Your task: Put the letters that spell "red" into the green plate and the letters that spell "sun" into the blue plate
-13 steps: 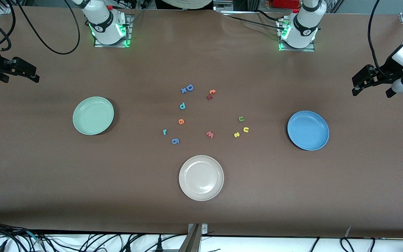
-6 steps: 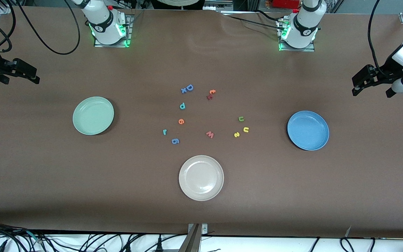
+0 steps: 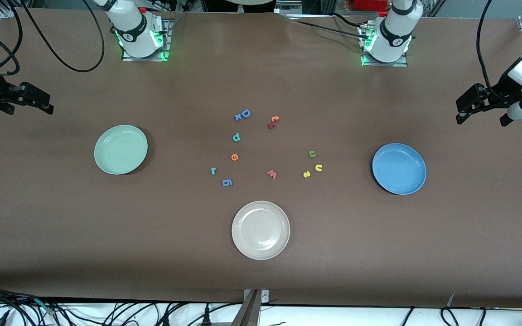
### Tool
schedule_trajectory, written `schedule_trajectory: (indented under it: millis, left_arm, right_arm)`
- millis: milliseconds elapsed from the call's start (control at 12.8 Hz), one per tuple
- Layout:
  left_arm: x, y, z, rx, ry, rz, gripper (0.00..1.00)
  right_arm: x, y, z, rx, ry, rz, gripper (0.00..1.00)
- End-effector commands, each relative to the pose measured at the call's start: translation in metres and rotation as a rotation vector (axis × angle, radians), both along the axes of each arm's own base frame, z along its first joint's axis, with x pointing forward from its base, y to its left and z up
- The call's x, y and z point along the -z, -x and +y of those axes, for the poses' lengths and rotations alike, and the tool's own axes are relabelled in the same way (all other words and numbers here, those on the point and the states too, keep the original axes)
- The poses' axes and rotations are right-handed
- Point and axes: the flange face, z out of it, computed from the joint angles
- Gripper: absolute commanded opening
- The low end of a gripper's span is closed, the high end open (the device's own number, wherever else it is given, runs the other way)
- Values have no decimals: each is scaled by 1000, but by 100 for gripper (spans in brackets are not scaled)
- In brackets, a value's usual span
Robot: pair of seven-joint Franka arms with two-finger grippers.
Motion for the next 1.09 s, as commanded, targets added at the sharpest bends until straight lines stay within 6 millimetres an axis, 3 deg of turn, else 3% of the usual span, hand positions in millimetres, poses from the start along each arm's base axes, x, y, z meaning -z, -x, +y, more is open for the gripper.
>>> schedule_trajectory:
  millis: [0,1012]
  left_arm:
    - [-6,1,-1,7,25,0,100]
    - [-5,1,-1,5,29,2,100]
  right_arm:
    - [2,-4,0,3,19,-21,100]
    - [-6,2,-1,-5,11,-1,100]
